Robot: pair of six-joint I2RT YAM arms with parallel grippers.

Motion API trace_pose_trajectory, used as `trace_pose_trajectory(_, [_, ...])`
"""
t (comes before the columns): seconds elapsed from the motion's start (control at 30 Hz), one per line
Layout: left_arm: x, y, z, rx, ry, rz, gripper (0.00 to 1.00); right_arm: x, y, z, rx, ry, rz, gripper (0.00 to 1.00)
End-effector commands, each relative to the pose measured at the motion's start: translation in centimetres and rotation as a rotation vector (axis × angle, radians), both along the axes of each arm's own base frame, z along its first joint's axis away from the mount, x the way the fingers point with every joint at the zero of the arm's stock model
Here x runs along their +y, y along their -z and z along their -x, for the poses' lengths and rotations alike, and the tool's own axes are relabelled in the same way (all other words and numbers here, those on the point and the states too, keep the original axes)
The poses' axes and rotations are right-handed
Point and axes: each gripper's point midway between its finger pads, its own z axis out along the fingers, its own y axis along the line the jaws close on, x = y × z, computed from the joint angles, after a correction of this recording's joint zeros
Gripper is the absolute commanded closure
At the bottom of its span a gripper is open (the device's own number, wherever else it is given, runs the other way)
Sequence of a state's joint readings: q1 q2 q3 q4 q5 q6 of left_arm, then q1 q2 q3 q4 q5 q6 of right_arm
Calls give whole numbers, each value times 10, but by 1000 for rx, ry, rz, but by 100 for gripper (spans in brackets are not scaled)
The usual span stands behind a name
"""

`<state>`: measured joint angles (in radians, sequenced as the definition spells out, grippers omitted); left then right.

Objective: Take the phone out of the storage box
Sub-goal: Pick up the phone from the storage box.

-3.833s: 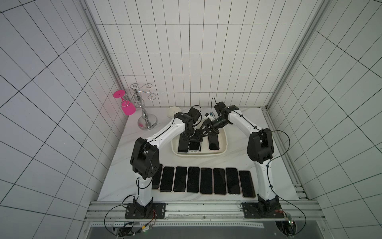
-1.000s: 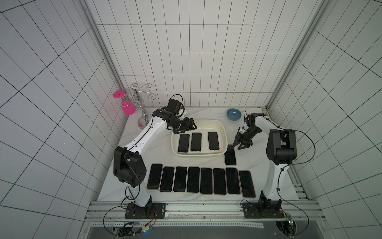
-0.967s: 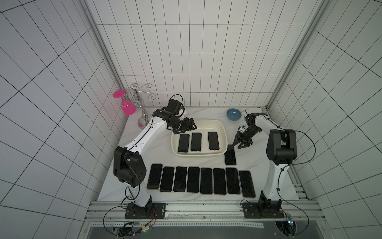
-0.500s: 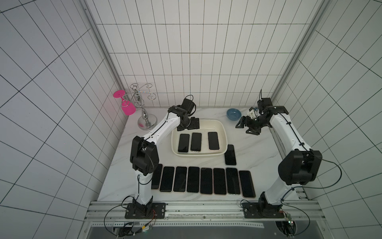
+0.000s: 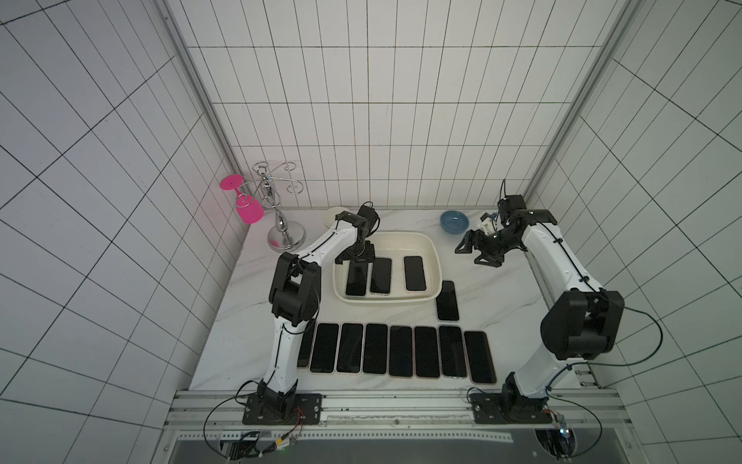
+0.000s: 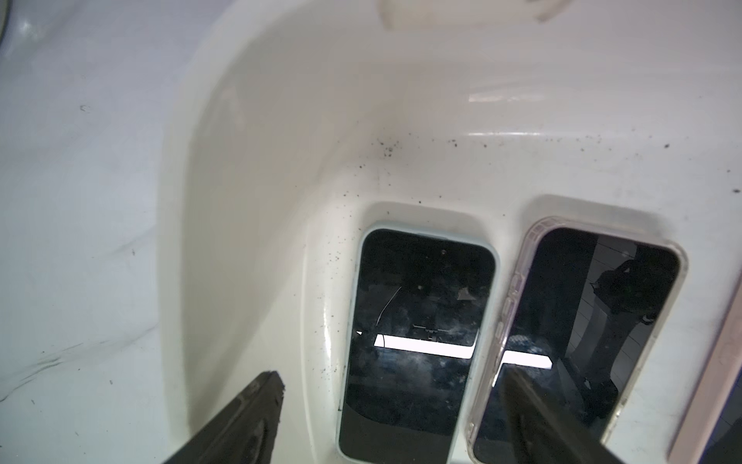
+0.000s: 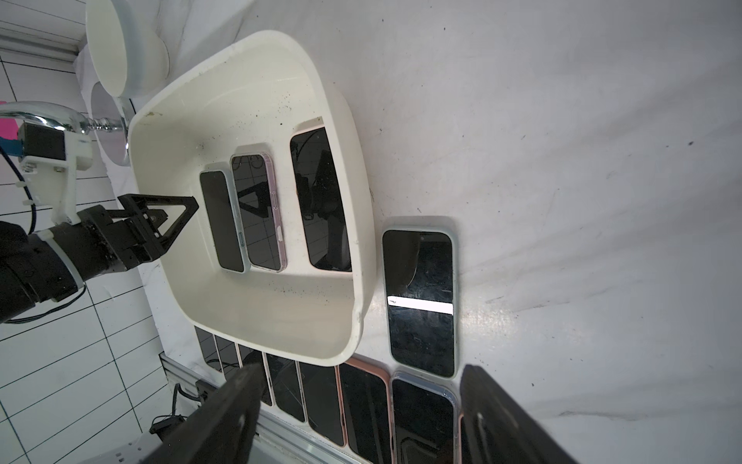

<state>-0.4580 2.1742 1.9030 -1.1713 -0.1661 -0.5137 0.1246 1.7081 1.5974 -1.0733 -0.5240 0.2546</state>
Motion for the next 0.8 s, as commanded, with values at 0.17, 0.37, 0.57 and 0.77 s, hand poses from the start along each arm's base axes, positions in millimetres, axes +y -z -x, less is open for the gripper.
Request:
trace_pose_trajectory(0.17, [-3,25,2,37,2,-25,13,7,8,9,16,-47,-21,19])
trace_pose_trajectory(0.37, [-10,36,5,63,12,10,13,7,12,11,27,-53,-21,19])
trace_pose_trajectory(0.57, [-14,46,10,90,18,35,13,7,15,12,37,-57,-22,19])
trace_pose_trajectory(0.77, [-13,56,15,115,19,32,13,6,19,13,47,-63,-15,19])
